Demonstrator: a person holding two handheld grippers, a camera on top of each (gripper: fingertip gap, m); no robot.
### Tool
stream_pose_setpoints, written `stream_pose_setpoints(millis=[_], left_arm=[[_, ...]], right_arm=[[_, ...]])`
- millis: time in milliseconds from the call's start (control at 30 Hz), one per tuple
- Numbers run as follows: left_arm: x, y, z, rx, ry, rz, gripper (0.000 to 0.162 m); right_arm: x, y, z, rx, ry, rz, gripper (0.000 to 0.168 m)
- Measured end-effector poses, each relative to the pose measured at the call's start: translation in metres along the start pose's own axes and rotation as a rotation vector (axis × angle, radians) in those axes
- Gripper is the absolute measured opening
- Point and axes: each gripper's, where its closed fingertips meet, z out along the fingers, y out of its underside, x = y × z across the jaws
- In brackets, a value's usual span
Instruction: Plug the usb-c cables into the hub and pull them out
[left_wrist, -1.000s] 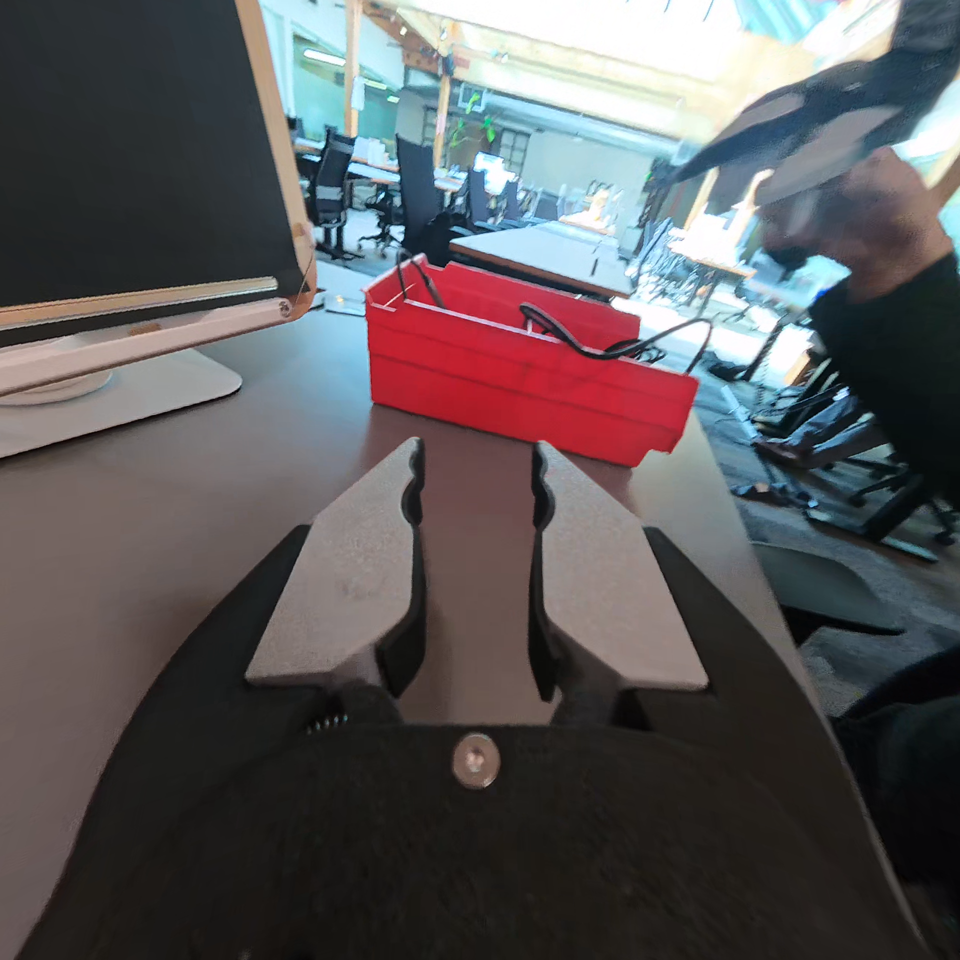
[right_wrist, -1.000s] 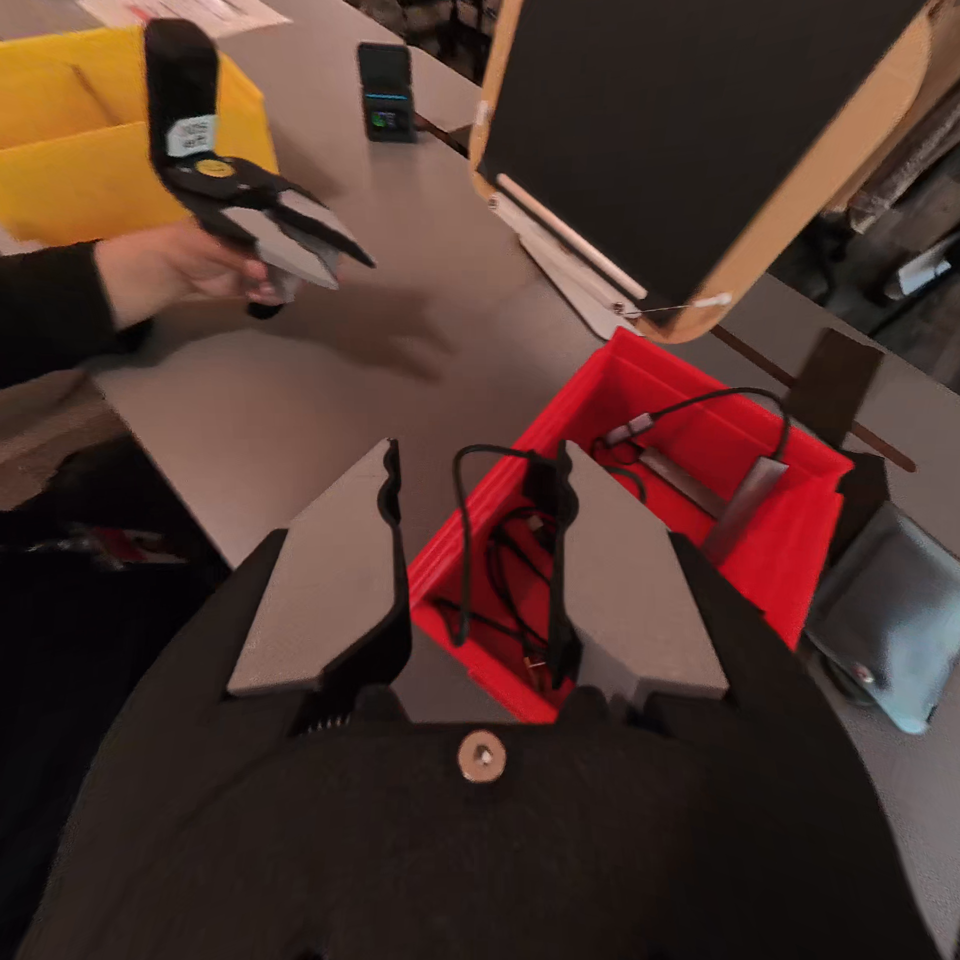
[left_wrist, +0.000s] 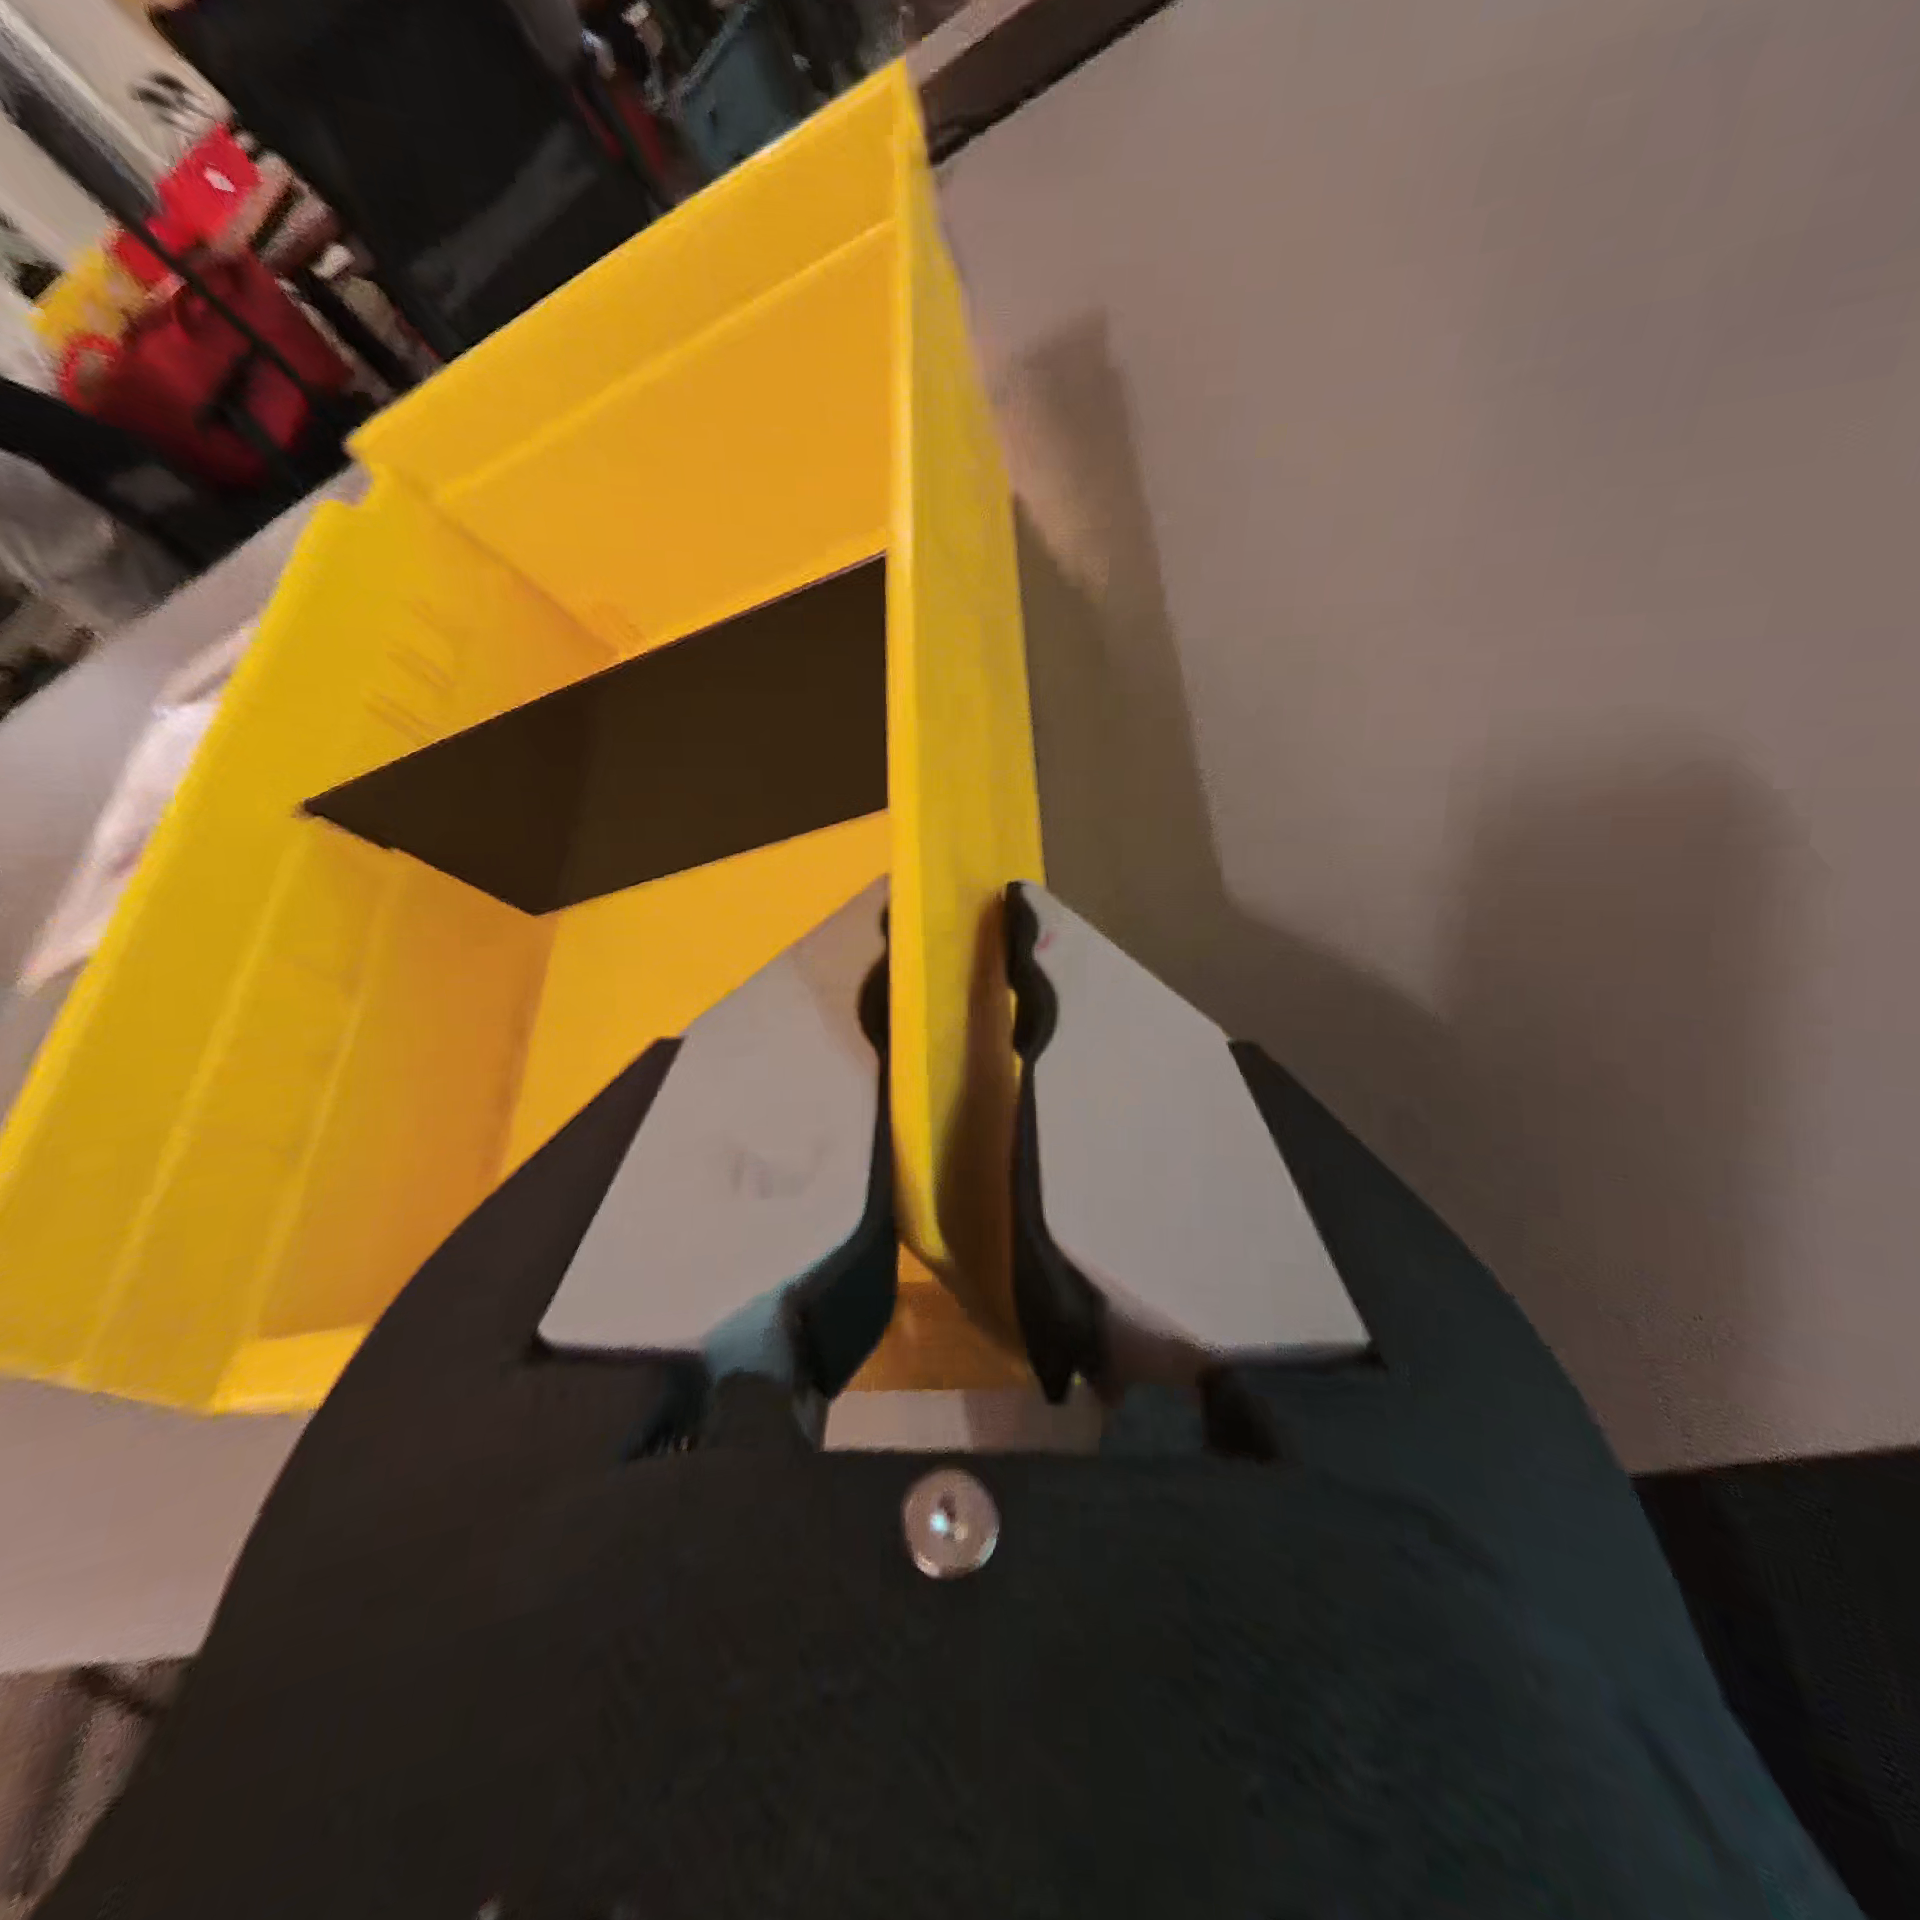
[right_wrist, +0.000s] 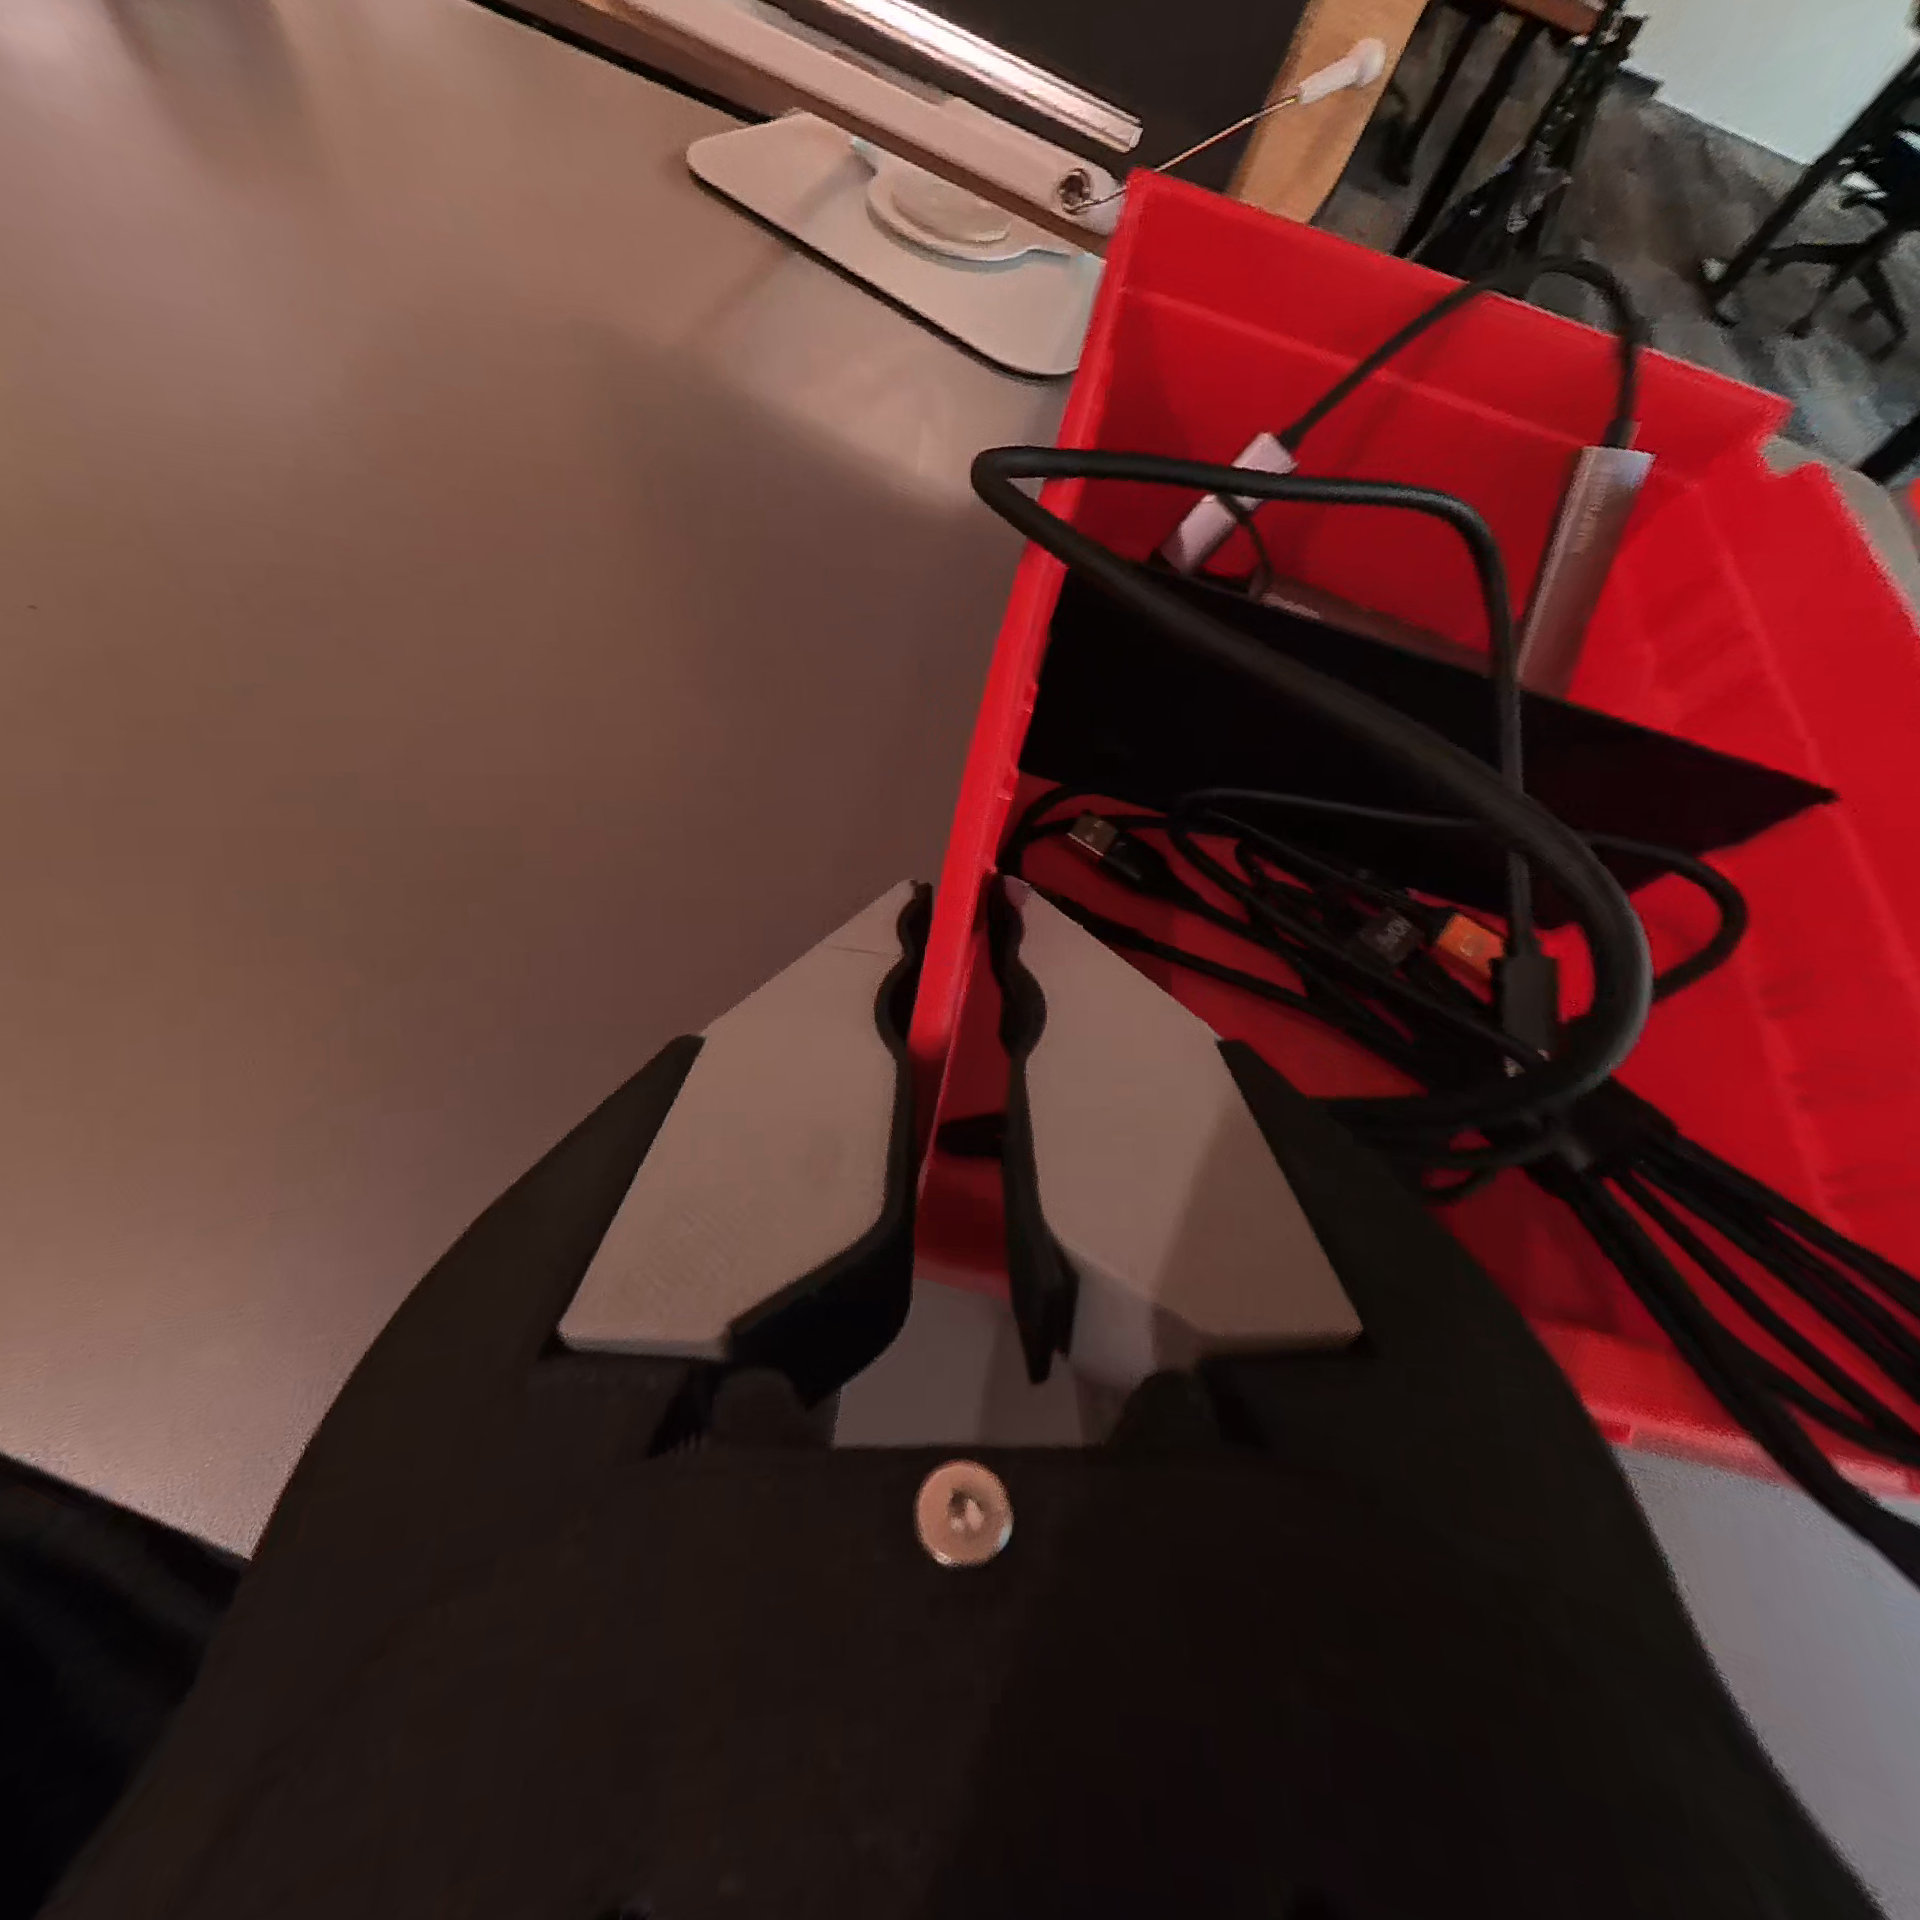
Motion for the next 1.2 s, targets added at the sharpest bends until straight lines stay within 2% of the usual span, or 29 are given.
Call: stream_pose_setpoints(millis=[33, 133, 267, 400, 567, 700, 767, 833, 867, 967, 1033, 1100, 1200], left_arm=[[0.005, -0.004, -0.002, 0.022, 0.051, -0.024, 0.008], [-0.011, -0.002, -0.008, 0.03, 0.005, -0.025, 0.006], [-0.029, -0.019, -0.026, 0.114, 0.016, -0.081, 0.006], [-0.045, -0.048, -0.041, 0.181, -0.01, -0.097, 0.006], [-0.063, -0.072, -0.065, 0.275, -0.056, -0.131, 0.006], [-0.079, -0.07, -0.078, 0.292, -0.111, -0.123, 0.006], [-0.09, -0.068, -0.084, 0.301, -0.141, -0.14, 0.006], [-0.102, -0.065, -0.091, 0.31, -0.173, -0.155, 0.006], [-0.107, -0.063, -0.095, 0.317, -0.189, -0.159, 0.006], [-0.125, -0.058, -0.106, 0.343, -0.243, -0.178, 0.006], [-0.134, -0.056, -0.111, 0.356, -0.279, -0.188, 0.006], [-0.137, -0.056, -0.115, 0.361, -0.3, -0.179, 0.005], [-0.131, -0.067, -0.127, 0.394, -0.298, -0.163, 0.005]], right_arm=[[0.002, 0.001, -0.003, 0.005, 0.024, 0.002, 0.004], [-0.012, 0.002, -0.01, 0.015, 0.018, -0.007, 0.002], [-0.074, -0.013, -0.014, 0.025, -0.105, -0.03, 0.009], [-0.171, -0.042, -0.002, 0.056, -0.256, -0.069, 0.017], [-0.3, -0.085, 0.013, 0.124, -0.402, -0.134, 0.015], [-0.409, -0.127, 0.029, 0.177, -0.525, -0.117, 0.017], [-0.466, -0.15, 0.033, 0.203, -0.611, -0.102, 0.023], [-0.515, -0.166, 0.028, 0.209, -0.717, -0.112, 0.029], [-0.531, -0.174, 0.019, 0.215, -0.79, -0.101, 0.027], [-0.54, -0.209, -0.018, 0.332, -0.918, -0.01, 0.027], [-0.531, -0.215, -0.038, 0.367, -0.945, -0.03, 0.033], [-0.507, -0.212, -0.052, 0.398, -0.95, -0.081, 0.039], [-0.441, -0.209, -0.068, 0.458, -0.914, -0.1, 0.039]])
